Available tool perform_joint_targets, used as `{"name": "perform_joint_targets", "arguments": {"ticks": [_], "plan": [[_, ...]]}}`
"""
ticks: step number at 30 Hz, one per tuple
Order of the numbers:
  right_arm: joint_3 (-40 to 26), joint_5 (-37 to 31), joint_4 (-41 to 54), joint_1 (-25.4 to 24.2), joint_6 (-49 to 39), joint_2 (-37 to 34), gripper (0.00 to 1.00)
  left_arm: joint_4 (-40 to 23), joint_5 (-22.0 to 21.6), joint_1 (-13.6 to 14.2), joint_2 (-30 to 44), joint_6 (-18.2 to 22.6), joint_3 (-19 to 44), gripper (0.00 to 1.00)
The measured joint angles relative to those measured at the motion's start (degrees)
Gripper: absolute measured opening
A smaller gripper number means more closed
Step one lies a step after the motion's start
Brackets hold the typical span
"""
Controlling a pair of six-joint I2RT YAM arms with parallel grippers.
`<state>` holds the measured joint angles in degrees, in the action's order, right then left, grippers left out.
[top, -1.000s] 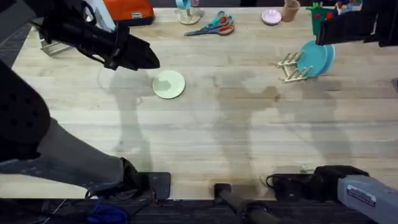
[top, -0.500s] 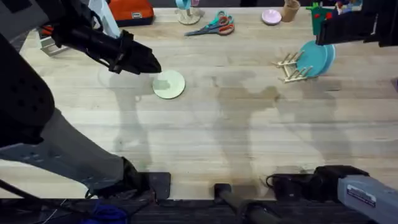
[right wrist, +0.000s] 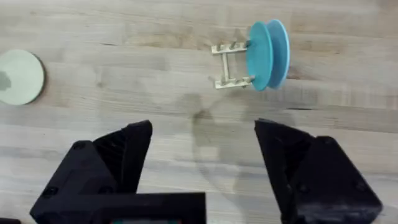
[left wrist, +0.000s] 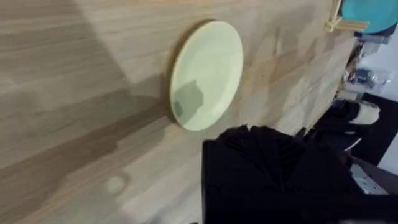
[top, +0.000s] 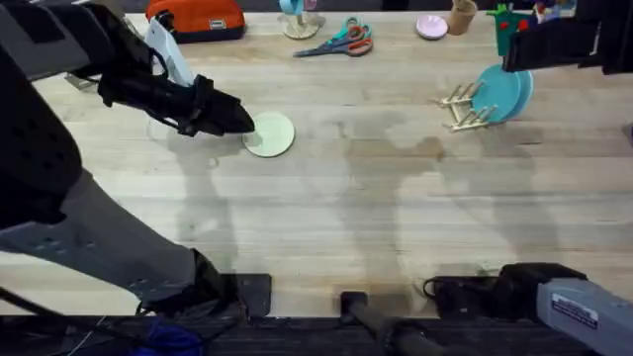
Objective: Pick up the plates from the table one by one and place each into a slot on the dish rack.
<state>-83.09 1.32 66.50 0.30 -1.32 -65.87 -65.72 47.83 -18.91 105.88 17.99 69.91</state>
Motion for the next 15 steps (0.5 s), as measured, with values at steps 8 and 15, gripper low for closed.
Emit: {"name": "perform_joint_targets", "arguments": {"ticks": [8,15], "plan": [[0.0,0.0,0.0,0.0,0.0,0.0,0.995,5.4,0.3,-0.5,7.6,-0.4,0.0,0.041],[0.0,0.0,0.0,0.0,0.0,0.0,0.994,7.1,6.4,-1.0,13.4,-1.4,0.0,0.041]]}}
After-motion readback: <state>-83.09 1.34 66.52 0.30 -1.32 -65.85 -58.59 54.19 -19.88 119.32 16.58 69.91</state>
